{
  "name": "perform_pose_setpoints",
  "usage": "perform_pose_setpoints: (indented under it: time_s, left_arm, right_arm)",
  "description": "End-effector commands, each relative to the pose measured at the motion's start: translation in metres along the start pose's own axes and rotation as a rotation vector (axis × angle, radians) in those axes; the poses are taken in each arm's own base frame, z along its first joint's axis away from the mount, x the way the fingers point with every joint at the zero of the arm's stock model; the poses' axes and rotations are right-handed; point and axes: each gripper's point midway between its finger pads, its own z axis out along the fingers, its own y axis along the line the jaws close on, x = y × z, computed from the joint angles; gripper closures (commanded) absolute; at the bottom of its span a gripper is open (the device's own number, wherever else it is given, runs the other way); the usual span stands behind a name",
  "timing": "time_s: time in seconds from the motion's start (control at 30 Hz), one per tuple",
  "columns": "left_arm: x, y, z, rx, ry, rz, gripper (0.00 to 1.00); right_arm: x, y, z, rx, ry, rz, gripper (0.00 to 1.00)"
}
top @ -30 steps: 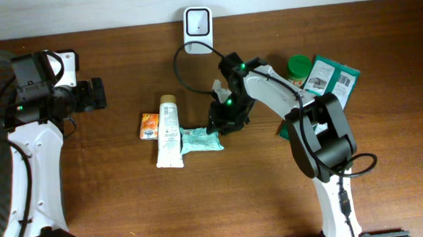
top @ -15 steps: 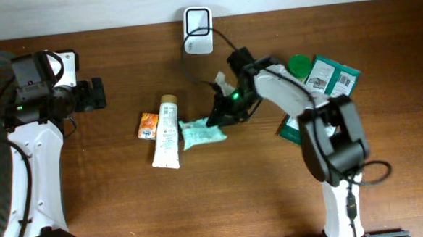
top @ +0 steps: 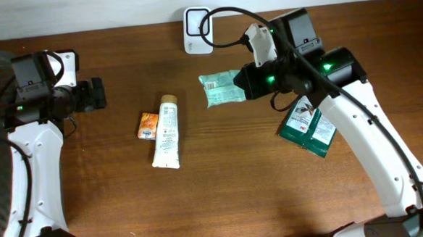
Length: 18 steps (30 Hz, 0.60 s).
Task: Scan the item barcode
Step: 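Grasp the light-green packet at table centre with the right gripper, then hold the light-green packet over the white scanner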
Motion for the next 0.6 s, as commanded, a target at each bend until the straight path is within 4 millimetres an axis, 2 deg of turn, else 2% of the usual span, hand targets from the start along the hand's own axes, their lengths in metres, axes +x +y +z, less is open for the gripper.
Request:
perform_pose_setpoints:
  time_s: [0.0,0.07,0.13,0.23,0.27,0.3,0.37,0.43,0.5,0.57]
  left_arm:
    - [0.0,0.0,-0.001,0.008,-0.002,0.011,0.01]
    - [0.0,0.0,-0.001,0.008,-0.002,0.011,0.01]
    - [0.0,0.0,-0.001,0.008,-0.002,0.011,0.01]
    - [0.0,0.0,-0.001,0.008,-0.002,0.011,0.01]
    - [0.0,0.0,-0.001,0.008,-0.002,0.011,0.01]
    - [0.0,0.0,-0.001,0.008,-0.002,0.011,0.01]
    - [0.0,0.0,-0.001,0.008,-0.002,0.011,0.0]
    - [0.0,0.0,-0.001,0.008,-0.002,0.011,0.01]
    - [0.0,0.0,-0.001,0.008,-0.002,0.011,0.01]
    - [0.0,0.0,-0.001,0.008,-0.002,0.011,0.01]
  right_arm:
    - [-0.024,-0.006,-0.021,0.147,-0.101,0.011,0.96]
    - [-0.048,-0.01,-0.03,0.212,-0.142,0.005,0.96]
    - [-0.08,-0.023,-0.034,0.317,-0.178,-0.005,0.96]
    - [-0.115,-0.038,-0.021,0.492,-0.201,-0.072,0.96]
    - [-0.138,-0.051,-0.017,0.627,-0.26,-0.118,0.96]
    - [-0.166,-0.056,0.002,0.711,-0.324,-0.229,0.96]
    - [-0.197,-0.066,0.031,0.88,-0.395,-0.355,0.96]
    - [-0.219,-0.063,0.077,0.936,-0.443,-0.513,0.96]
    - [-0.233,-0.065,0.116,0.992,-0.468,-0.676,0.96]
    - [-0.233,-0.072,0.151,1.036,-0.445,-0.806,0.96]
